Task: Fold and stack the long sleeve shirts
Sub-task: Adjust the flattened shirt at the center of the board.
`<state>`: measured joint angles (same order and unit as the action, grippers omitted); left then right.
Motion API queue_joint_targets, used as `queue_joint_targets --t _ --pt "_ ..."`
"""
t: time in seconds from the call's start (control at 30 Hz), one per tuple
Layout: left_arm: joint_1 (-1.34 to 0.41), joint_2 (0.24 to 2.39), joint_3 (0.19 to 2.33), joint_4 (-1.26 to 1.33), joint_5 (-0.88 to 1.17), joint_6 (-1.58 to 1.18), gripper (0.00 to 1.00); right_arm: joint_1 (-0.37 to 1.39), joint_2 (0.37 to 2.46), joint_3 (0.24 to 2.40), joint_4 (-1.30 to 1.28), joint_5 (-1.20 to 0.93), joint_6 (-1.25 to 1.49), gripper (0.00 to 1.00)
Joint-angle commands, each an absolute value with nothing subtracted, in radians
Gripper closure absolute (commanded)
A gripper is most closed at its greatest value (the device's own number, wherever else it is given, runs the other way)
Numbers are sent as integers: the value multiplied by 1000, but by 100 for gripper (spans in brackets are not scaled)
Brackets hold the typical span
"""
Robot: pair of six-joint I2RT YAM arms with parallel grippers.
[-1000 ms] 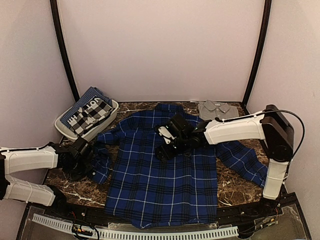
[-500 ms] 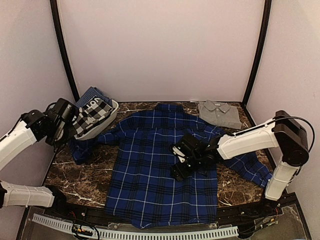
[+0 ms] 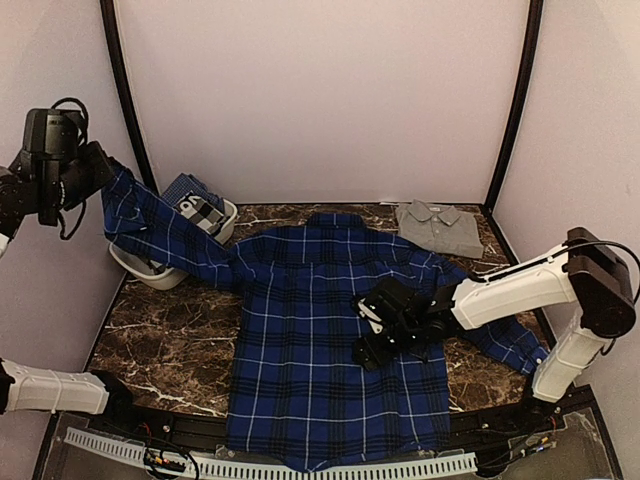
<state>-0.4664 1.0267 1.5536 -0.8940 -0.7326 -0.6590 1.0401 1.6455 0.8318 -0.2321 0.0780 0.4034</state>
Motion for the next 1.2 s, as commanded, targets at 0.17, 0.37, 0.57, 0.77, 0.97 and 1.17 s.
queue_joint_targets --t 0.17,0.37,0.57,0.77,0.97,1.17 --pt "-460 1091 1700 -692 -640 -431 100 1054 1681 905 -284 -25 434 16" --pt "-460 1094 1716 -638 -516 -426 100 1052 1683 1049 -278 -3 433 15" --pt "-460 1122 1649 -549 -156 -492 100 1015 1773 1214 -165 -52 457 15" --pt "-460 1139 1571 -386 122 -622 100 951 1999 1462 -10 -146 533 20" --pt "-461 1052 1457 -325 166 -687 100 931 2330 1881 -74 -218 579 33" --pt "-462 869 1362 -450 41 -743 100 918 2569 2116 -57 -284 680 38"
